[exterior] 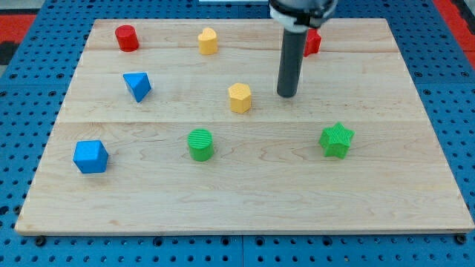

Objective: Push the yellow hexagon towards the yellow heart

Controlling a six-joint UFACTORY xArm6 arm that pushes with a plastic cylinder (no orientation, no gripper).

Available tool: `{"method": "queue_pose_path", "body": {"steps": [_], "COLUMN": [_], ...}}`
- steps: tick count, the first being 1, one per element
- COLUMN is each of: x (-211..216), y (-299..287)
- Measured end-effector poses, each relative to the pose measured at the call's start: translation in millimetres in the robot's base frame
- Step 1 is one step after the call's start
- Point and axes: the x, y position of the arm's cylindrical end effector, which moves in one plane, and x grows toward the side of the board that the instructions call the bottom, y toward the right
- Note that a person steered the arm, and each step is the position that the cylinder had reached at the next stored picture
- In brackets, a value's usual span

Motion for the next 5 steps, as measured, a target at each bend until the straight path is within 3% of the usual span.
{"method": "queue_pose_path", "body": {"steps": [2,3,4,5], "x": [22,4,-53,35], "y": [-36,-56,-62,-62]}}
